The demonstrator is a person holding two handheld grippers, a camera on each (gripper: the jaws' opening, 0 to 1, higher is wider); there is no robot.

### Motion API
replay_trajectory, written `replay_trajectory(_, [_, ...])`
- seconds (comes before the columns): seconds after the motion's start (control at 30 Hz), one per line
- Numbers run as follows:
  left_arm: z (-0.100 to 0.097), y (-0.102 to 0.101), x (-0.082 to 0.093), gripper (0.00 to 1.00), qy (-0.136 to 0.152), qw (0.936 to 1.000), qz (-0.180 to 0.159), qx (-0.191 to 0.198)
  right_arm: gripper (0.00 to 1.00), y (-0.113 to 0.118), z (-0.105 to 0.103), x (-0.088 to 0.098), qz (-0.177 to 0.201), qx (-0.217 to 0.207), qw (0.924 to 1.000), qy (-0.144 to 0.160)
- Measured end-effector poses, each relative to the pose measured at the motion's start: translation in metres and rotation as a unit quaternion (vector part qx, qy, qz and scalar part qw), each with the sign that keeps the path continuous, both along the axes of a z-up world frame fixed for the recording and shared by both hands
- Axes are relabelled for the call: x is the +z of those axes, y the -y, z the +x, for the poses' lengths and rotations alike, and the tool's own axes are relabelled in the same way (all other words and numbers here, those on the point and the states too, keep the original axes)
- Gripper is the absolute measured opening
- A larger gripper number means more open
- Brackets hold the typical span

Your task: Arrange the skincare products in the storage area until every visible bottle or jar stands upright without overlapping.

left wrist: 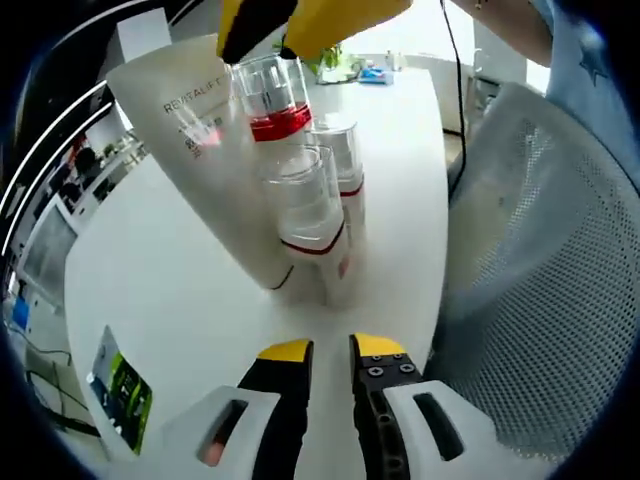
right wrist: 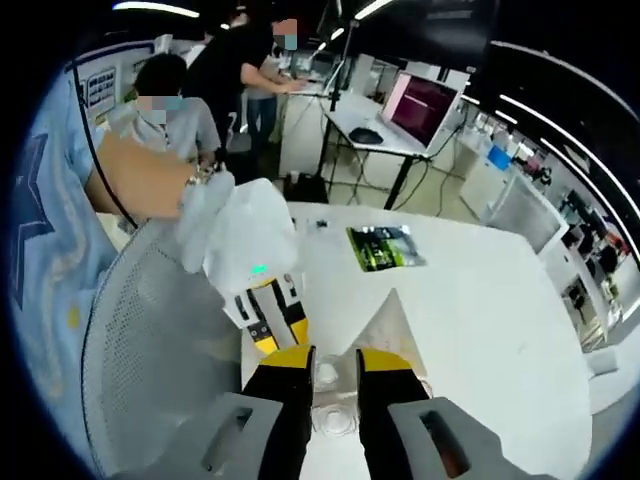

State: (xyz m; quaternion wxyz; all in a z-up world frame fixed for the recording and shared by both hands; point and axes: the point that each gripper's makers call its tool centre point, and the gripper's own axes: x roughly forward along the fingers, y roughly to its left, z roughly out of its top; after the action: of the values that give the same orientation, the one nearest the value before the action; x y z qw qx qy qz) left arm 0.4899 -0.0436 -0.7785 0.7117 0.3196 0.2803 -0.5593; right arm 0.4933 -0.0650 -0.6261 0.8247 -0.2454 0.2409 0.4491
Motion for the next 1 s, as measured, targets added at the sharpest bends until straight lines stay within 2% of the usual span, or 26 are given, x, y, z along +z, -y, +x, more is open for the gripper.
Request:
replay_trajectory(0.07, [0.001,-0.001,0.0,0.19,-0.001,1.0,-0.001,0.003,0.1,0.0,0.002,0.023,0.072,-0.007,0.9968,0.035])
replay_trajectory(0.1, [0.001,-0.001,0.0,0.19,-0.001,1.0,-0.002,0.004,0.1,0.002,0.003,0.036,0.116,-0.013,0.9916,0.056])
replay_trajectory(0.13, [0.002,-0.001,0.001,0.2,-0.002,1.0,-0.002,0.006,0.11,0.006,0.004,0.042,0.14,-0.023,0.9876,0.067])
replay_trajectory(0.17, [0.002,-0.001,0.001,0.2,-0.002,1.0,-0.002,0.007,0.12,0.015,0.007,0.049,0.175,-0.051,0.9806,0.072])
replay_trajectory(0.23, [0.003,-0.002,0.001,0.2,-0.001,1.0,-0.002,0.009,0.14,0.031,0.012,0.053,0.212,-0.091,0.9707,0.067])
replay_trajectory(0.27, [0.003,-0.002,0.001,0.2,0.0,0.9999,-0.002,0.01,0.15,0.042,0.017,0.053,0.237,-0.12,0.9619,0.064])
replay_trajectory(0.33, [0.005,-0.003,0.001,0.2,0.001,0.9999,-0.002,0.014,0.21,0.065,0.024,0.05,0.257,-0.163,0.9498,0.073])
replay_trajectory(0.37, [0.005,-0.003,0.001,0.2,0.001,0.9999,-0.003,0.014,0.24,0.071,0.025,0.049,0.261,-0.173,0.9467,0.075])
replay_trajectory(0.4, [0.005,-0.003,0.002,0.2,0.001,0.9999,-0.003,0.016,0.28,0.085,0.026,0.045,0.274,-0.2,0.9375,0.076])
replay_trajectory(0.47, [0.006,-0.003,0.002,0.2,0.003,0.9999,-0.003,0.016,0.33,0.104,0.027,0.037,0.285,-0.235,0.9264,0.075])
replay_trajectory(0.5, [0.005,-0.003,0.002,0.2,0.003,0.9999,-0.003,0.016,0.34,0.11,0.026,0.033,0.284,-0.243,0.9245,0.075])
replay_trajectory(0.63, [0.005,-0.005,0.001,0.2,0.007,0.9999,0.005,0.012,0.37,0.124,0.018,0.01,0.278,-0.26,0.9236,0.048])
replay_trajectory(0.77, [0.004,-0.004,0.002,0.21,0.001,0.9999,0.0,0.016,0.4,0.12,0.004,-0.025,0.252,-0.257,0.9331,-0.009])
replay_trajectory(0.87, [0.006,-0.006,0.001,0.24,0.002,0.9998,0.002,0.019,0.37,0.115,-0.002,-0.043,0.241,-0.256,0.9357,-0.036])
replay_trajectory(0.97, [0.007,-0.005,0.004,0.23,0.0,0.9997,-0.004,0.026,0.35,0.109,-0.007,-0.059,0.219,-0.25,0.9412,-0.061])
replay_trajectory(1.0, [0.007,-0.003,0.006,0.23,-0.003,0.9996,-0.012,0.027,0.36,0.106,-0.009,-0.066,0.204,-0.245,0.9452,-0.069])
